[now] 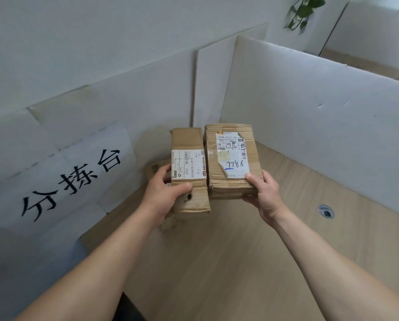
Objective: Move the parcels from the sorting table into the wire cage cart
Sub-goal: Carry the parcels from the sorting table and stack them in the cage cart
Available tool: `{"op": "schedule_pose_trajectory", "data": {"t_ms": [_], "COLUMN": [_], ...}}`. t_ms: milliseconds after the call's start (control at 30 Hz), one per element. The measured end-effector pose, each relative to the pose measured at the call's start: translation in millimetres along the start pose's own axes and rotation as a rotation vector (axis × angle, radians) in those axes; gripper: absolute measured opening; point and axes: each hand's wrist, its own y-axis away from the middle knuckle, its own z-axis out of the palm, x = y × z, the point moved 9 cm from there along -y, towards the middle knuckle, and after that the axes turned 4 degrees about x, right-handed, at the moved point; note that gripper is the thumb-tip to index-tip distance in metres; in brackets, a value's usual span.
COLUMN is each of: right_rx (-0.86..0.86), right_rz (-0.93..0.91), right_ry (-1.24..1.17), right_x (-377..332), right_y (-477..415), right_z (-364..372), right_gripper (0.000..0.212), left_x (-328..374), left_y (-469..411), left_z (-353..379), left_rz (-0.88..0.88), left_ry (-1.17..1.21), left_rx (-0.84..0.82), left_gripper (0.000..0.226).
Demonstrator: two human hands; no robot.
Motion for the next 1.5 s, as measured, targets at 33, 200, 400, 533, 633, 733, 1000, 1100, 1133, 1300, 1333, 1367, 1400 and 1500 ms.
{"op": "schedule_pose_trajectory", "data": {"t_ms": [33, 200, 400, 533, 633, 733, 1000, 1100, 1133, 1300, 1333, 1367, 1400, 1500], "right_rx": [-0.006, -0.050, -0.108, -0.153, -0.194, -0.236, -0.245, -0.229, -0.224, -0.189, -0.184, -0.176, -0.169, -0.149], "right_rz": [-0.012, -0.066, -0.117, -0.143, -0.144, -0.154, -0.170, -0.189, -0.199, -0.216, -0.217, -0.219, -0.221, -0.220], "right_ry": [-0.004, -0.036, -0.085, -0.092, -0.070, -0.046, -0.063, -0.066, -0.062, -0.040, -0.034, -0.030, -0.027, -0.019], "right_x": [-3.1, -20.7, -39.0, -46.4, -51.6, -55.9, -57.8, -59.2, -59.8, -57.2, -55.5, -53.6, -51.6, -46.7], "right_y": [3.5, 24.9, 55.0, 74.3, 90.4, 105.9, 135.1, 142.6, 146.1, 164.4, 168.4, 172.3, 176.3, 188.4], "right_z": [-3.9, -19.5, -39.1, -52.4, -60.1, -64.8, -66.9, -68.2, -68.1, -68.6, -68.8, -69.2, -70.0, -74.3], "right_gripper": [0.013, 0.020, 0.030, 0.021, 0.045, 0.051, 0.060, 0.059, 0.059, 0.060, 0.060, 0.058, 0.056, 0.055], "left_x": [3.6, 24.0, 37.3, 47.3, 53.1, 54.3, 54.7, 54.4, 53.2, 48.0, 45.1, 42.2, 39.7, 33.8], "left_y": [4.0, 31.2, 72.1, 104.1, 127.3, 149.3, 183.7, 189.3, 190.5, 199.6, 201.3, 202.7, 204.4, 210.6], "left_z": [1.4, 9.8, 17.4, 22.7, 22.9, 21.7, 12.7, 8.1, 6.7, -2.7, -6.0, -9.5, -13.0, -22.5], "left_rz": [0.014, 0.090, 0.144, 0.186, 0.223, 0.238, 0.281, 0.289, 0.286, 0.284, 0.277, 0.270, 0.264, 0.258], "left_ry": [0.002, -0.017, -0.041, -0.042, -0.050, -0.039, -0.028, -0.022, -0.015, 0.038, 0.047, 0.056, 0.061, 0.060], "left_rx": [0.006, 0.020, 0.040, 0.046, 0.057, 0.055, 0.044, 0.039, 0.034, 0.006, 0.003, 0.000, 0.000, -0.001], "left_gripper": [0.071, 0.070, 0.070, 0.067, 0.063, 0.061, 0.065, 0.067, 0.067, 0.064, 0.065, 0.065, 0.065, 0.063]}}
